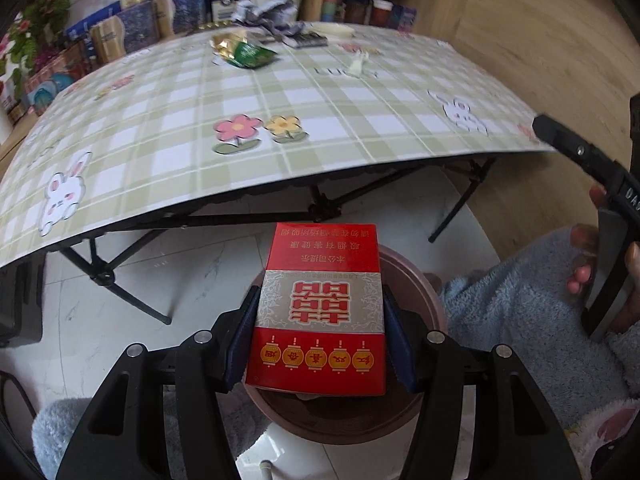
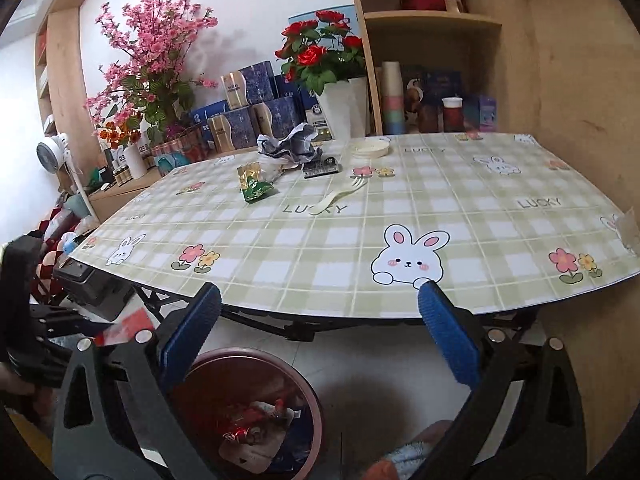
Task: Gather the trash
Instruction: 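Lower the red box into the brown bin and open the left tool, then move the left tool to the table and grasp the gold-green snack packet, then grasp the crumpled grey plastic bag with the right tool while the left tool holds the packet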
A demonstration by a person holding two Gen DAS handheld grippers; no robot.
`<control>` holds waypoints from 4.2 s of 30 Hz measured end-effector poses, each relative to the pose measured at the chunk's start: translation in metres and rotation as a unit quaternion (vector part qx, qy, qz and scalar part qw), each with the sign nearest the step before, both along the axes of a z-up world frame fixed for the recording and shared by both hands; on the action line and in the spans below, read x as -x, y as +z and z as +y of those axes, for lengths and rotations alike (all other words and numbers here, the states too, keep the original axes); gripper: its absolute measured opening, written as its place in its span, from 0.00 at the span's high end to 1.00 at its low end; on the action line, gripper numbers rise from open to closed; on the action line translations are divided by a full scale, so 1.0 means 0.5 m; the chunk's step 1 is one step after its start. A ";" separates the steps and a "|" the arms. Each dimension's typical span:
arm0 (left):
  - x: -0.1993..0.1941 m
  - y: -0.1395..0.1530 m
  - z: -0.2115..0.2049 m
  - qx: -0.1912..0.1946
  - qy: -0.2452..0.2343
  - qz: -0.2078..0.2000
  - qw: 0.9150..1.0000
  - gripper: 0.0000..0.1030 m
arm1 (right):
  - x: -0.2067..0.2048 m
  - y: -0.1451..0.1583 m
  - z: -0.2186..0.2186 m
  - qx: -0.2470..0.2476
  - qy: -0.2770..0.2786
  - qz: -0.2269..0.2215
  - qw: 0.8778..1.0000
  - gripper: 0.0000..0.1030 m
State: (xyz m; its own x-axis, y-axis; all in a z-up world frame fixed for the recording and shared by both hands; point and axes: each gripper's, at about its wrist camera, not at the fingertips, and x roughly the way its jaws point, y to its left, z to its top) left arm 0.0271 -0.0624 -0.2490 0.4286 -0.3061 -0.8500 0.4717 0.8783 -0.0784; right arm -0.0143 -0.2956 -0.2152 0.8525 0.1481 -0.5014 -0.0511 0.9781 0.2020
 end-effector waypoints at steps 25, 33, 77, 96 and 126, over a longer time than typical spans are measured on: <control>-0.064 -0.016 -0.050 0.016 0.044 -0.010 0.999 0.07 | -0.011 -0.018 -0.010 -0.039 0.018 0.018 0.999 0.05; -0.052 0.044 0.081 0.056 0.175 -0.066 0.981 0.06 | -0.017 -0.023 0.013 -0.023 0.032 0.029 0.999 0.05; -0.601 0.067 -0.022 0.126 0.220 -0.017 0.967 0.22 | -0.276 -0.008 -0.103 0.014 -0.068 0.099 0.993 0.06; -0.565 0.077 0.093 0.153 0.173 -0.035 0.972 0.97 | -0.523 0.092 -0.031 -0.050 0.023 0.062 0.997 0.06; -0.431 0.130 0.252 0.144 0.187 -0.081 0.968 0.97 | -0.852 0.092 0.053 -0.154 0.026 0.138 0.978 0.56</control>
